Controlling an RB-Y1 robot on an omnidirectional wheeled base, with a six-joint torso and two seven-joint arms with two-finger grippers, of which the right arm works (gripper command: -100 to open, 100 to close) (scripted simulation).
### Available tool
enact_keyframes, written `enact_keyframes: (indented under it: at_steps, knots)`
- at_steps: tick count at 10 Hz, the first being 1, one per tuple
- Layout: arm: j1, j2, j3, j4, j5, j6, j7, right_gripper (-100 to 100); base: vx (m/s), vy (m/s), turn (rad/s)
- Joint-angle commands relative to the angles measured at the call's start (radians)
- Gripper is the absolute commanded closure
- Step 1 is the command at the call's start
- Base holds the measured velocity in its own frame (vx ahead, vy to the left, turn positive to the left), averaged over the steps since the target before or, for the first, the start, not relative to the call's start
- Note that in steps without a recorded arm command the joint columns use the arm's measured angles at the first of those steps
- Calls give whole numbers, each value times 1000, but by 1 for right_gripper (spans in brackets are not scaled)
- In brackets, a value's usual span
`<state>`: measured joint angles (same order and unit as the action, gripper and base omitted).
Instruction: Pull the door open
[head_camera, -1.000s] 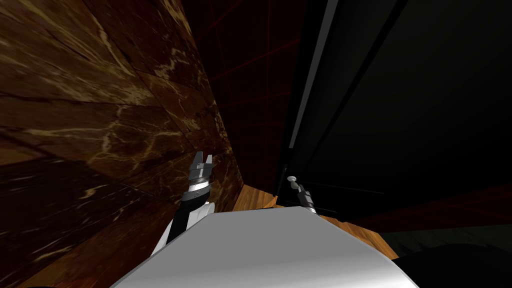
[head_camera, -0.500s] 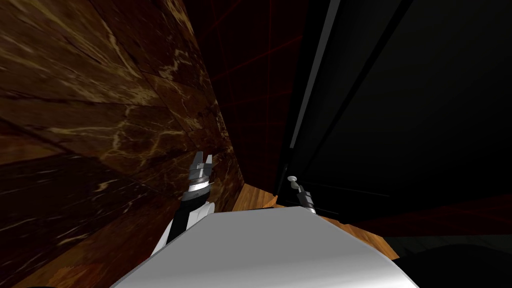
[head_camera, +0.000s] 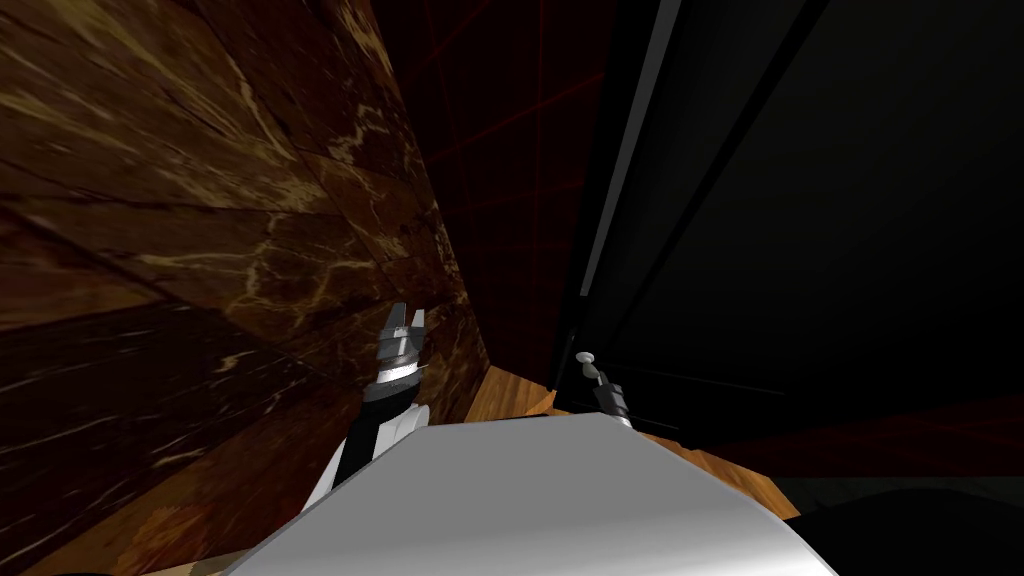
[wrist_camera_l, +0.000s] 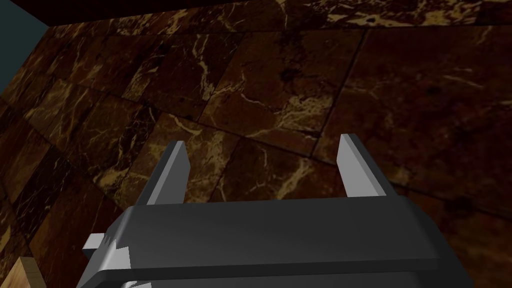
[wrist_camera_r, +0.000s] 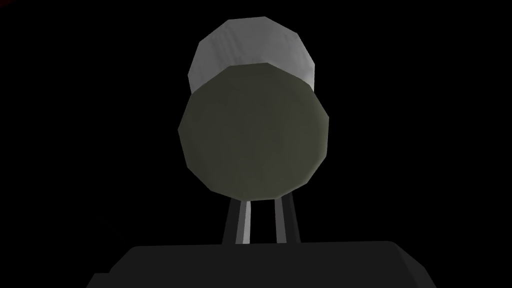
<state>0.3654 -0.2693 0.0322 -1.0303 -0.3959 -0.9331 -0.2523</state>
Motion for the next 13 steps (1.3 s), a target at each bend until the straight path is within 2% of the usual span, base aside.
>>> enact_keyframes:
  at_steps: [1,2,5,6,8,11,12,13]
  knots:
    - [-13,13,26,-30,9,-17,-10,100,-16,-1,-31]
    - [-10,9,37,-33,-16,-18,-51,100,-23,-4,67]
    - [-10,9,37,-33,-16,-18,-51,100,-13,-6,21]
    - [6,0,29,2,-46,-12,-88,-100,-29,-37,-2]
    - [8,-1,43,-4,-70,-13,-135,-100,-69,-32,10]
    - [8,-1,43,-4,-70,-13,-135,-100,-29,4,6]
    - [8,-1,51,-9,-86,-13,-167,-100,-24,8,33]
    - [8,-1,51,-9,-86,-13,-167,-100,-27,2,32]
